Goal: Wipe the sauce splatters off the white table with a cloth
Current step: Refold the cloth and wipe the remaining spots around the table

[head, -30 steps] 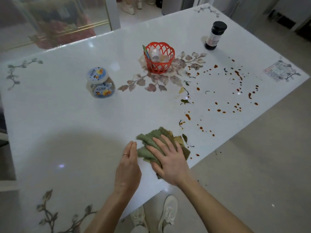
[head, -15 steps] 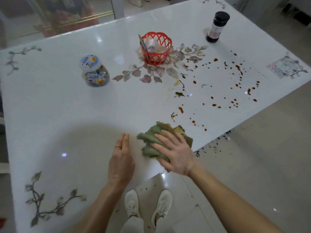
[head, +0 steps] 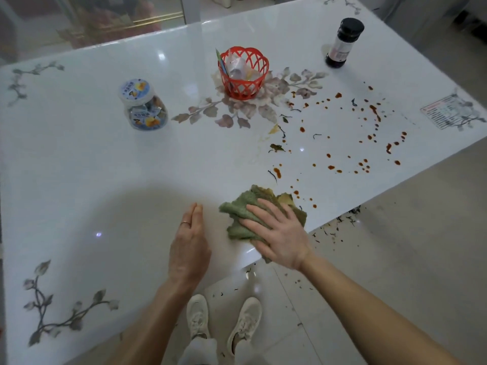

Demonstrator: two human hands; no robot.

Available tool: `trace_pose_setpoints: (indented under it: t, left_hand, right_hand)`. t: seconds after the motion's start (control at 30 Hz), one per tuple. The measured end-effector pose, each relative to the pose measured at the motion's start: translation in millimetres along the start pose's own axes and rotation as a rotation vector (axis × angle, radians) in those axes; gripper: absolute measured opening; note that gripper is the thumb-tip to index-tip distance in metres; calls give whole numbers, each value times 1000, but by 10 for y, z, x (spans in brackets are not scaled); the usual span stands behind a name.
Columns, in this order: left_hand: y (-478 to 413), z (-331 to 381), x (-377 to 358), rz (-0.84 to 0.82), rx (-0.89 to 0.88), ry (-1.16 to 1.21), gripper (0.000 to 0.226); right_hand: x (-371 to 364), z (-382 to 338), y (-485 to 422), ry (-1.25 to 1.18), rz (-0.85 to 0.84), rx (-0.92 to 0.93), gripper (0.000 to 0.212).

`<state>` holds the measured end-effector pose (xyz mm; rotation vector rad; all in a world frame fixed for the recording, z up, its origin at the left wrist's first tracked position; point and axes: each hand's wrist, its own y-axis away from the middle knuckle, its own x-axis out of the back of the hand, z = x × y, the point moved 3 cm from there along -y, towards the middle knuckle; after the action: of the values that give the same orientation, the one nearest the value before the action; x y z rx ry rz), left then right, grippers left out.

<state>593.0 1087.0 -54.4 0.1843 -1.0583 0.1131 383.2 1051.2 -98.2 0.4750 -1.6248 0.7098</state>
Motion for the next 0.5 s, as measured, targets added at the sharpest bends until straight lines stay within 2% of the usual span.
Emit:
trace_pose_setpoints:
  t: [0.07, 0.17, 0.3, 0.37, 0.5]
  left_hand:
    - [-49, 29, 0, 3, -1, -18, 67]
    - [-92, 41, 5, 2, -2, -36, 68]
    - [-110, 57, -3, 3, -5, -36, 69]
    - [-131, 92, -17, -2, -6, -32, 68]
    - [-200, 191, -34, -18, -10, -35, 67]
  right_hand:
    - [30, 276, -11, 13, -18, -33, 51]
    - [63, 456, -29, -19, -3, -191, 48]
    - [37, 180, -62, -54, 48, -430, 47]
    - [5, -70, -43, -76, 68, -402, 46]
    - [32, 24, 88, -78, 53, -105, 39]
